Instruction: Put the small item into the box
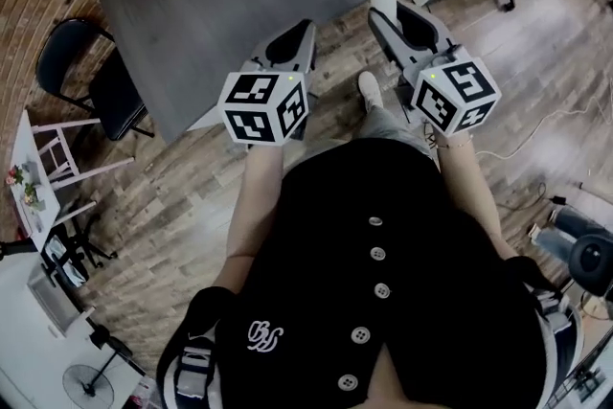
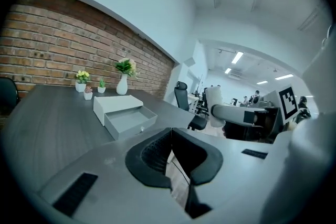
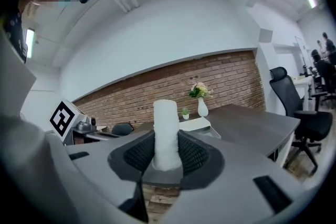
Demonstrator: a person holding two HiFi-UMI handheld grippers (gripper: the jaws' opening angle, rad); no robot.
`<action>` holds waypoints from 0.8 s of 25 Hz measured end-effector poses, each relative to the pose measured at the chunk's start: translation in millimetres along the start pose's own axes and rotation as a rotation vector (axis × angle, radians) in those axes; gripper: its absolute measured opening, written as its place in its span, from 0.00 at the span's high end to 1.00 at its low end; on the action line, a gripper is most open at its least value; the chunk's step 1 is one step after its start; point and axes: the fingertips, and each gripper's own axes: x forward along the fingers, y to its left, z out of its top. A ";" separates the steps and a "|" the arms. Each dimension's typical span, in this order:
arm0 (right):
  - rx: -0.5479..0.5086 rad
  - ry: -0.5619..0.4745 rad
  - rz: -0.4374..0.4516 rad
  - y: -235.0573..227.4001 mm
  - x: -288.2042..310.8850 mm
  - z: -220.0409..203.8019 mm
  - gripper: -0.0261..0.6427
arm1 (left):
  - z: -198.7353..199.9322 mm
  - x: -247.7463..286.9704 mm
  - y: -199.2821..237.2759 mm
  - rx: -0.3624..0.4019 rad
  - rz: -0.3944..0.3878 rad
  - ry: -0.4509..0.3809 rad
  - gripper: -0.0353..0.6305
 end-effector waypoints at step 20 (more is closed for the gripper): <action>-0.080 0.211 0.418 -110.6 114.6 20.3 0.76 | 46.8 120.8 43.4 -0.190 0.311 -0.049 0.93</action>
